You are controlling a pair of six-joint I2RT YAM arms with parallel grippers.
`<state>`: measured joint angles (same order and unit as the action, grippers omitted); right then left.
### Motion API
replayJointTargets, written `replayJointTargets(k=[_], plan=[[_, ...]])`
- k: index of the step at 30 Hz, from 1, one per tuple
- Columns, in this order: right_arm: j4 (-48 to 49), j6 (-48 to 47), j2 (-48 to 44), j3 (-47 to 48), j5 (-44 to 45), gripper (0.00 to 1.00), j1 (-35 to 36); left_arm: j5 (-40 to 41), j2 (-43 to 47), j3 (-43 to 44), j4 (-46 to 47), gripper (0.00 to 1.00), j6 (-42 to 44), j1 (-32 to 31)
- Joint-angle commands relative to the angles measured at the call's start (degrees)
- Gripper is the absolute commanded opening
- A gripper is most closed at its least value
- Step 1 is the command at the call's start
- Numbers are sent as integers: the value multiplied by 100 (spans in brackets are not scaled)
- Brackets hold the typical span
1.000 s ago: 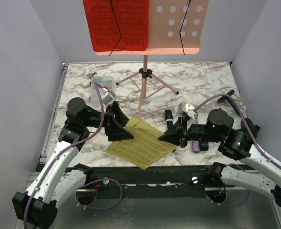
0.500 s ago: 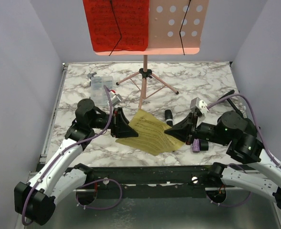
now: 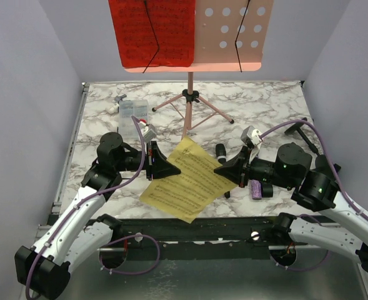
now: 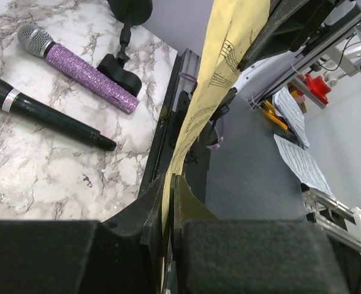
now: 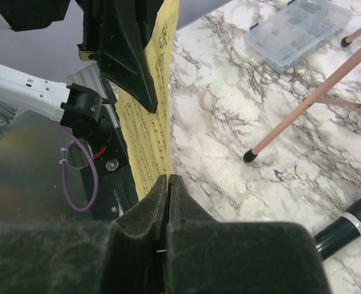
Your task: Set up the instrument practice props
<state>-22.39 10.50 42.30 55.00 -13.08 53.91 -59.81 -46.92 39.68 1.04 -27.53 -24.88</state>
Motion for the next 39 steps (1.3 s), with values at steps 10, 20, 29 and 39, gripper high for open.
replayJointTargets(k=[10, 20, 29, 39], plan=[[-332, 197, -122, 96, 1757, 39, 5, 635, 147, 217, -507, 0, 562, -39], [426, 1908, 67, -1718, 7026, 56, 1, 3420, 522, 663, -1993, 0, 968, -38], [2578, 1311, 915, -2470, 3667, 55, -2713, 2288, 861, 1391, -2033, 0, 852, -34], [2266, 2406, 1643, -909, -1482, 71, -5389, 2736, 552, 2796, -2274, 0, 753, -34]])
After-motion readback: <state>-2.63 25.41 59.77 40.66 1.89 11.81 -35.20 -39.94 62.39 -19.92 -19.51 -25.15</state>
